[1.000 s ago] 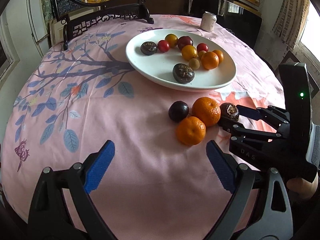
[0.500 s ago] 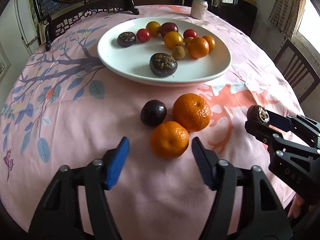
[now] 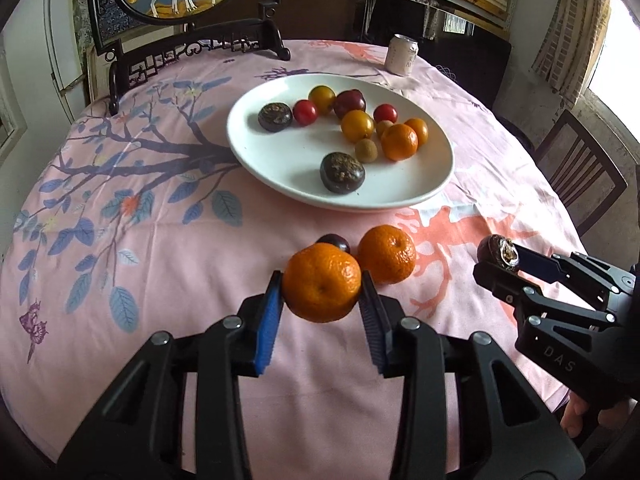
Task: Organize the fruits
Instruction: 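Carry the mangosteen and mandarin over the plate and open both tools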
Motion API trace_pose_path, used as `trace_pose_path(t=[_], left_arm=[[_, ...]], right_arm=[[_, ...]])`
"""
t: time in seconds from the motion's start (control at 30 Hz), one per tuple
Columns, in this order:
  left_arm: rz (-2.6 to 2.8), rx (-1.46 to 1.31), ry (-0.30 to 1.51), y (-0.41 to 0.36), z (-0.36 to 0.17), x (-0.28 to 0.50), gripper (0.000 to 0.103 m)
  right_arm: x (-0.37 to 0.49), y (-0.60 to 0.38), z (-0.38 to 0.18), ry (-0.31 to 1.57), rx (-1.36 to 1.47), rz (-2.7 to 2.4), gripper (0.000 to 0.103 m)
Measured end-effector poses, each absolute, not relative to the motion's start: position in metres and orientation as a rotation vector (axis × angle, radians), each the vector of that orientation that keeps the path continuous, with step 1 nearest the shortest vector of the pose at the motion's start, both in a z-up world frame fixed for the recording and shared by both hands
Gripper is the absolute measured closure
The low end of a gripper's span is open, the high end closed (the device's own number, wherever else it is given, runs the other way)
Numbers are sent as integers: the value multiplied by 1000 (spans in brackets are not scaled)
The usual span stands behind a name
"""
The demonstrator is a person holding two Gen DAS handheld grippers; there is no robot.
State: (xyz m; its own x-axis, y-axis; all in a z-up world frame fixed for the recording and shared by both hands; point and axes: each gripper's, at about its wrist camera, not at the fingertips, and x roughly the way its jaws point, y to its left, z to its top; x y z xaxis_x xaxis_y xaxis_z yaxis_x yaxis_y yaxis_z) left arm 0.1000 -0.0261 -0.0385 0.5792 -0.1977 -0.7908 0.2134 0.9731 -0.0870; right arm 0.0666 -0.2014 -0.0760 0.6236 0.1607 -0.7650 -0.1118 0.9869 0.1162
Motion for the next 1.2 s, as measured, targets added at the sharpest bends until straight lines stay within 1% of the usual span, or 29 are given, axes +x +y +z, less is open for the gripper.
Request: trace_pose_path(t=[0.2,0.47,0.57,0.73,1.0,1.03,1.07,1.1,1.13,1.17,1.2], left_arm=[[-198,5,892,-6,-10,124,65],[-162,-4,898,-8,23,206,65],[-172,-13,933,-18,16,238,65],[-174,-17,1022,-37,-18,282,65],[-190,1,1044,-52,-37,309,64],[-189,4,1044,-53,-38,311,64],[-187,3,1040,-53,-37,313,63],[-187,-2,1033,-53,-36,314,53],[-186,-8,1024,-52,-33,314,39],[-183,-17,1010,-49,-29,313,35],[-181,-21,1000,-47,-24,310,35]], right_arm=[[71,-193,-64,874,50,187,63],[128,-181,-31,825,4,227,63],[165,-185,-29,824,10,206,63],[223,-192,-46,843,-2,170,63],[263,-194,-61,877,-15,174,63],[265,-194,-62,879,-16,172,62],[267,-194,-63,882,-18,171,57],[267,-194,-63,876,-23,166,54],[266,-193,-61,865,-33,155,49],[263,-193,-58,854,-45,146,47],[260,-193,-55,844,-54,144,47]])
